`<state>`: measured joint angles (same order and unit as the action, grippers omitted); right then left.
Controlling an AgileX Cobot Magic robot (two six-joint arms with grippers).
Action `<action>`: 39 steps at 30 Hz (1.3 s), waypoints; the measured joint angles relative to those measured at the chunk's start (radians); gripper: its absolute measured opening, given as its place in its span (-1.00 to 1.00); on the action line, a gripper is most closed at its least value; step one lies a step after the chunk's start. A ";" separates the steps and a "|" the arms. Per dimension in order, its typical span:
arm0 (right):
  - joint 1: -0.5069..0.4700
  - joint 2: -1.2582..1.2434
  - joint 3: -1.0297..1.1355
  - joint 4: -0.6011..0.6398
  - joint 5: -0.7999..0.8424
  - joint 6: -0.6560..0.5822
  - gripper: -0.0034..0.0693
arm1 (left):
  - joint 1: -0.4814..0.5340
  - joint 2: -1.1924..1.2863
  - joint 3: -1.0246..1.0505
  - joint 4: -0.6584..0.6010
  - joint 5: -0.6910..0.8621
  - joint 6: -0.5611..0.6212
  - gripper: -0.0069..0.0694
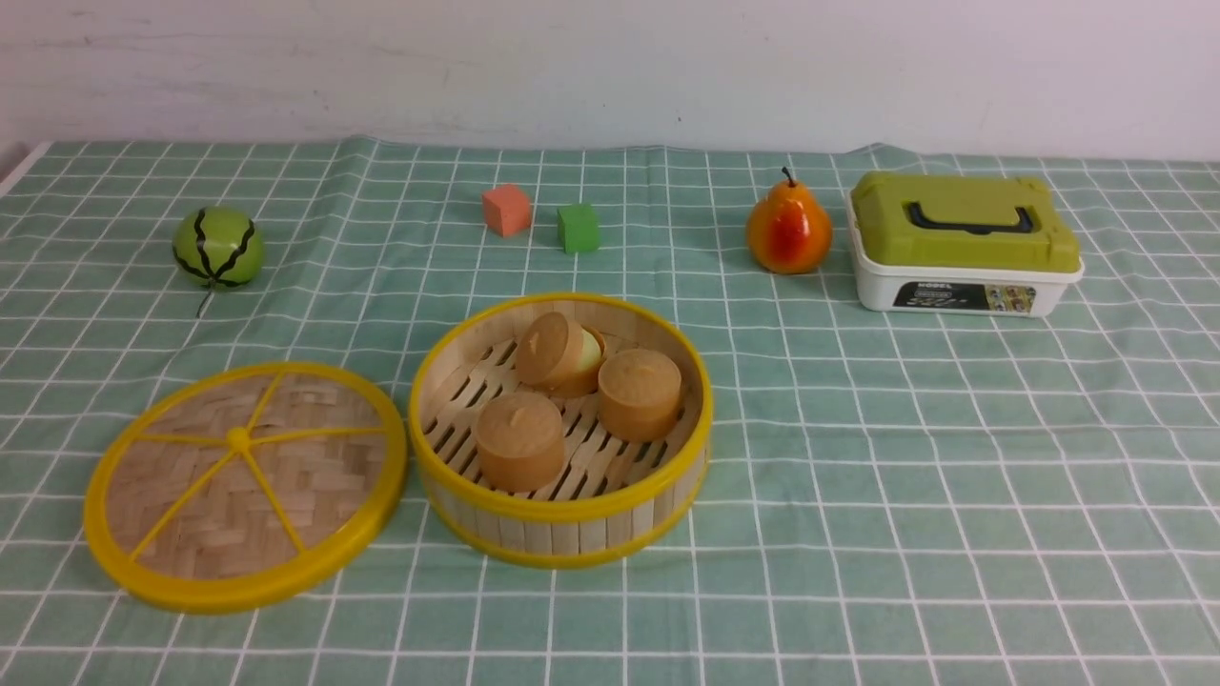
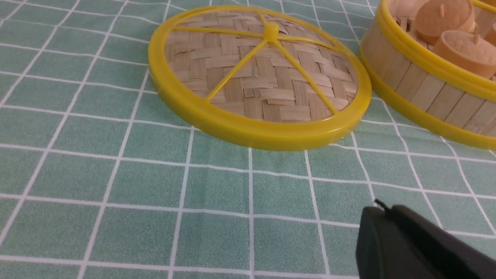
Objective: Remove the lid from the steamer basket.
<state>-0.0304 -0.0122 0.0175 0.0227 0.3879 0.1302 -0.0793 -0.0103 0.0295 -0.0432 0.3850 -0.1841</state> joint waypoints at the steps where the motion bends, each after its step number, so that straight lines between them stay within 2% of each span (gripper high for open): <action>1: 0.000 0.000 0.000 0.000 0.000 0.000 -0.24 | 0.000 0.000 0.000 0.000 0.001 0.000 -0.78; 39: 0.000 0.000 0.000 0.000 0.000 0.000 -0.24 | 0.000 0.000 0.000 -0.001 0.007 -0.001 -0.67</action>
<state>-0.0304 -0.0122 0.0175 0.0227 0.3879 0.1302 -0.0793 -0.0103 0.0295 -0.0440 0.3923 -0.1853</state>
